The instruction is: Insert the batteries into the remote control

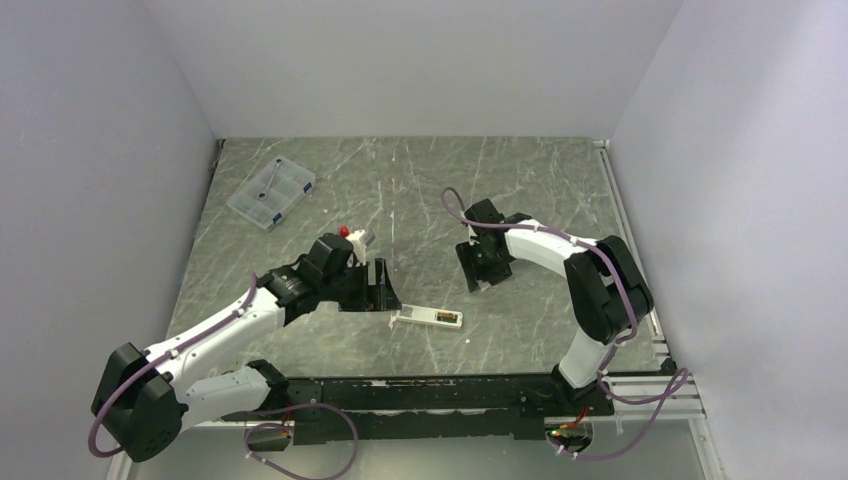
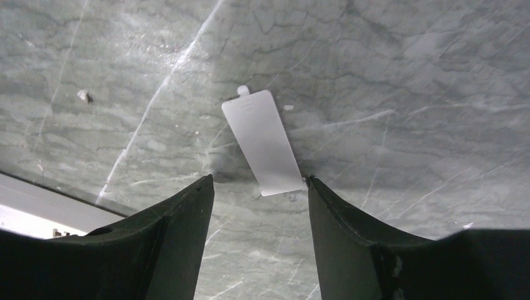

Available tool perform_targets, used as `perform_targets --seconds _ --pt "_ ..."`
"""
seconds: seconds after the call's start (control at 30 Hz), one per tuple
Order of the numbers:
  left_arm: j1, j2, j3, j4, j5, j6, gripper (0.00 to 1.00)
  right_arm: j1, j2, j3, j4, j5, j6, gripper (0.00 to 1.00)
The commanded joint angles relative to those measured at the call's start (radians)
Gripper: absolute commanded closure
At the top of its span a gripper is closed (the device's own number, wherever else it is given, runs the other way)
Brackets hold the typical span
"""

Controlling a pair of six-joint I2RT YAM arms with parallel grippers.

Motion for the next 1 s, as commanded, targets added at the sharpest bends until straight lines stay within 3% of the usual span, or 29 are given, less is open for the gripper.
perform_targets --seconds 0.0,0.37,0.97 --pt "-0.003 -0.018 -0.016 0.019 -0.001 -0.018 0.18 0.030 -0.029 -0.024 0.013 -0.032 0.024 0.42" --pt "-0.003 -0.037 -0.024 0.007 -0.008 -0.023 0.18 0.087 -0.013 -0.045 0.015 0.028 0.073 0.46" --pt "-0.003 -0.036 -0.029 0.005 -0.012 -0.023 0.18 0.088 0.017 -0.036 0.011 0.120 0.124 0.61"
